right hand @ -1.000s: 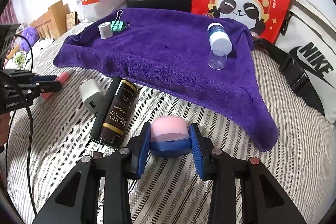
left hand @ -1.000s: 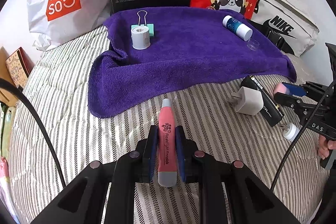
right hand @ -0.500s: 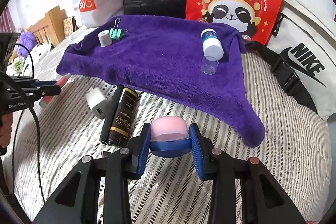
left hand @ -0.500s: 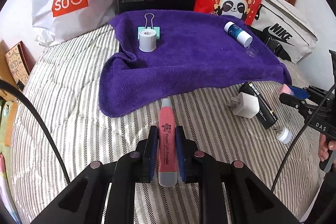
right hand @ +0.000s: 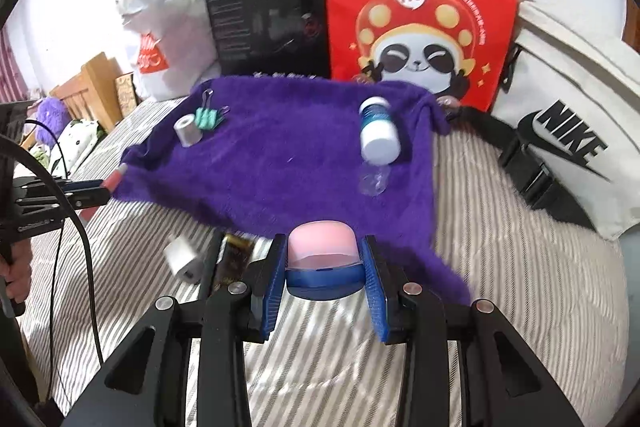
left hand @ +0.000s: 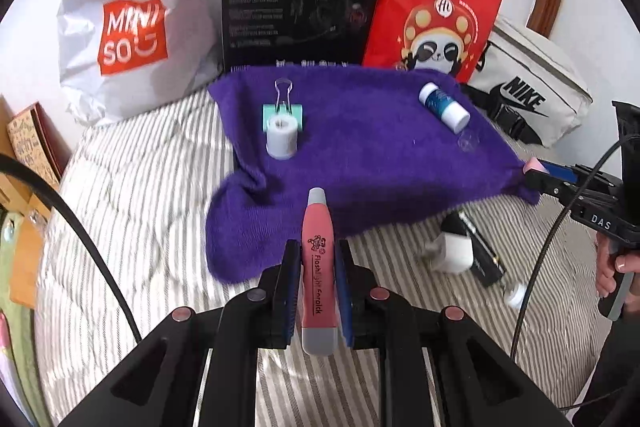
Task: Organize rigid objects
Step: 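Lay the marker by the tape roll with the left tool while the right tool places the jar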
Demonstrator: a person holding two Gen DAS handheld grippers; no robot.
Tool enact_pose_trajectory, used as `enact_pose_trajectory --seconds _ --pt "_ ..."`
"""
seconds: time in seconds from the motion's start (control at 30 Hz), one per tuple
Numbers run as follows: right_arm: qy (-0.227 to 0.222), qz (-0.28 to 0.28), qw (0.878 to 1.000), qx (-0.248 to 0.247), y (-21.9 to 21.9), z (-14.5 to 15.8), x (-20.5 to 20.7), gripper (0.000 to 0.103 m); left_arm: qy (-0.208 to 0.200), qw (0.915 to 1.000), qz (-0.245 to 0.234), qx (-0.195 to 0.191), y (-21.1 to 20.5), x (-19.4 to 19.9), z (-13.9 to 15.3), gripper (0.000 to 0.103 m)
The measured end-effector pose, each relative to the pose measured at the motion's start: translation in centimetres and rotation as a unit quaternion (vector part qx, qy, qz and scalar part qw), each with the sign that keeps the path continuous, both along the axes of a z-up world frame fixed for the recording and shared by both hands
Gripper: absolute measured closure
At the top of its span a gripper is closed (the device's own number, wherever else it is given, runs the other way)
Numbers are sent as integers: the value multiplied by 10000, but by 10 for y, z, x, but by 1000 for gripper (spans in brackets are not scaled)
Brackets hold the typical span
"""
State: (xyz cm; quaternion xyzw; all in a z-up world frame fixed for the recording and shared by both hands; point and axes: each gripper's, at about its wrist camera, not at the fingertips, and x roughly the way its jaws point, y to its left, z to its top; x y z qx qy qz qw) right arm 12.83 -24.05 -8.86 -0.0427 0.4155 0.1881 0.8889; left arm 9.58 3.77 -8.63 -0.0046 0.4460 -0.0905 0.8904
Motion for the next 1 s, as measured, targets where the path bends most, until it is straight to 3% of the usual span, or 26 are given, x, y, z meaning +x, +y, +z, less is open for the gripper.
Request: enact_pose_trajectory --seconds 0.33,0.7,1.0 --pt "288 -276 9992 75 -5 -8 51 67 -107 9997 -218 15 -13 47 13 86" --pt "893 -304 9955 27 7 -37 85 67 80 9994 -334 -69 -21 92 -2 86" --pt "958 -307 9947 -196 18 -47 93 66 288 9987 -403 -100 -20 113 -22 86"
